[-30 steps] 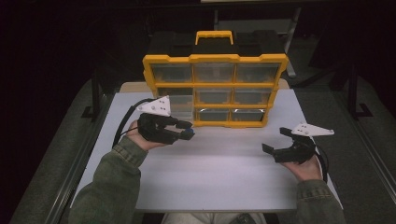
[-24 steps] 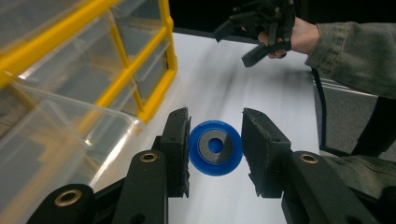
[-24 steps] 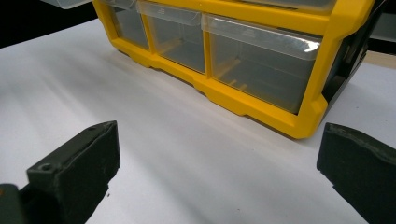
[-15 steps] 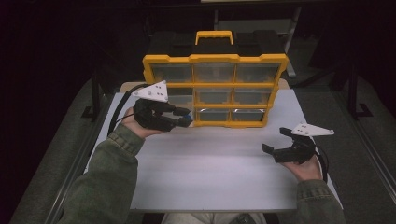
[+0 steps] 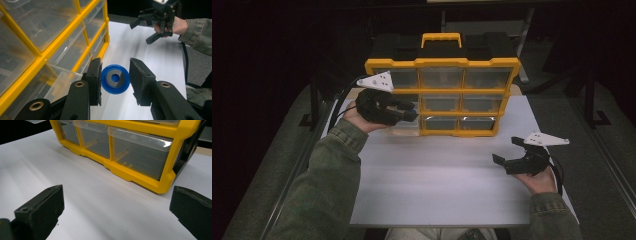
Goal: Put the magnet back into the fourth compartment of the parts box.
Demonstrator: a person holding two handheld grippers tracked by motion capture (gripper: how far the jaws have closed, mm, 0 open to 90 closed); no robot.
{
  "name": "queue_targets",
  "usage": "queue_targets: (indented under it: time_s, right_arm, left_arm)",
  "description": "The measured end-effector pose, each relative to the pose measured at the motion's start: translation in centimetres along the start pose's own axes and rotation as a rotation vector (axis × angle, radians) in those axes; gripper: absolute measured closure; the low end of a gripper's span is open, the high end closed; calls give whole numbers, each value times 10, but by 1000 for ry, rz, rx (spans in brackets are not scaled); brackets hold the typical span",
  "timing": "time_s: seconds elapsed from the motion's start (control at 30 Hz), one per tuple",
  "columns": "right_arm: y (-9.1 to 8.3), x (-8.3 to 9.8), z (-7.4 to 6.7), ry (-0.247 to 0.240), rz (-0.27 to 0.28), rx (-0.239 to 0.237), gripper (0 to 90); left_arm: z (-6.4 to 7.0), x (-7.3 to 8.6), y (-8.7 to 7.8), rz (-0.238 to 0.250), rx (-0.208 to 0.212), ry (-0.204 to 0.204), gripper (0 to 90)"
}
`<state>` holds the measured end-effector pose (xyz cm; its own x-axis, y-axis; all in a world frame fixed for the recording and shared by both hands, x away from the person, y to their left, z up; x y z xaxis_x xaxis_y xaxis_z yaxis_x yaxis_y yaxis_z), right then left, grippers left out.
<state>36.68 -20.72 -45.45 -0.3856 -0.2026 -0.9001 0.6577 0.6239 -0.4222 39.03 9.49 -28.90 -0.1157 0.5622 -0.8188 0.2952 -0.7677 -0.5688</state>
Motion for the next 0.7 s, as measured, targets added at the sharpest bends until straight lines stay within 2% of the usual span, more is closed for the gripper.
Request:
queue_targets:
  time_s: [0.27, 0.7]
  right_arm:
    - [0, 0, 0, 4, 0, 0, 0]
    - [0, 1, 1, 4, -6, 1, 0]
  left_arm:
    - [-18, 0, -2, 1, -27, -37, 627]
    - [-43, 12, -1, -17, -64, -103, 627]
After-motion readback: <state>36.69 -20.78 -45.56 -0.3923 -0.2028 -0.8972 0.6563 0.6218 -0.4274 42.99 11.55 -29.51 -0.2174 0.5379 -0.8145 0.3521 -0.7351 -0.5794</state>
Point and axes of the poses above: each handheld gripper's, and its own axes: y roughly forward along the jaws, x roughly out of its underside, z roughly to its right, the point moved 9 cm from there along y, roughly forward along the jaws, and after that the axes turned 1 degree about -x, right-handed, at the moved point
